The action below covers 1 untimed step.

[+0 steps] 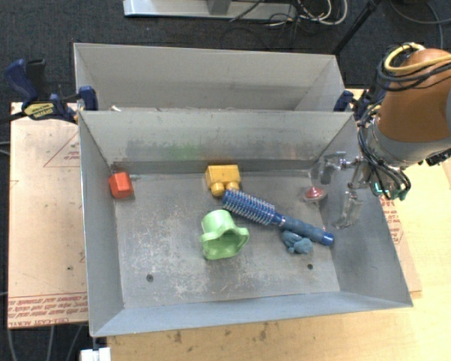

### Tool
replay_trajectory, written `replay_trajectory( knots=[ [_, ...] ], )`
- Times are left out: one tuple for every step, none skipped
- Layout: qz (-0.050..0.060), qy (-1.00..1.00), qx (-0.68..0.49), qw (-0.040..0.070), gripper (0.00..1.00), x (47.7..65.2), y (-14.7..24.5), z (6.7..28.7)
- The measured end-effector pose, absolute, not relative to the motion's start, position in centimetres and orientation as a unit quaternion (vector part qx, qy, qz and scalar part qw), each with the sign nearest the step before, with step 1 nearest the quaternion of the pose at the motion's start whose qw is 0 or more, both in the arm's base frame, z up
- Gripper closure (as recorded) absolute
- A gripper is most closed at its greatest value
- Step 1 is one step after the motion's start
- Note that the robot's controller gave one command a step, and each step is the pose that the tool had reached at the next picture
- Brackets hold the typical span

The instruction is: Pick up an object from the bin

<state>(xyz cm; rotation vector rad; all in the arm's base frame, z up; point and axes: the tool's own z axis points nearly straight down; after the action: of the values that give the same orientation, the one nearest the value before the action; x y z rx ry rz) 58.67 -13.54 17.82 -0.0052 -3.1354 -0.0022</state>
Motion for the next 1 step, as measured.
replay_trajectory(
  knots=[
    [-0.002, -0.998, -0.058, 0.003, 0.0, 58.18, -5.67, 6.51]
  ],
)
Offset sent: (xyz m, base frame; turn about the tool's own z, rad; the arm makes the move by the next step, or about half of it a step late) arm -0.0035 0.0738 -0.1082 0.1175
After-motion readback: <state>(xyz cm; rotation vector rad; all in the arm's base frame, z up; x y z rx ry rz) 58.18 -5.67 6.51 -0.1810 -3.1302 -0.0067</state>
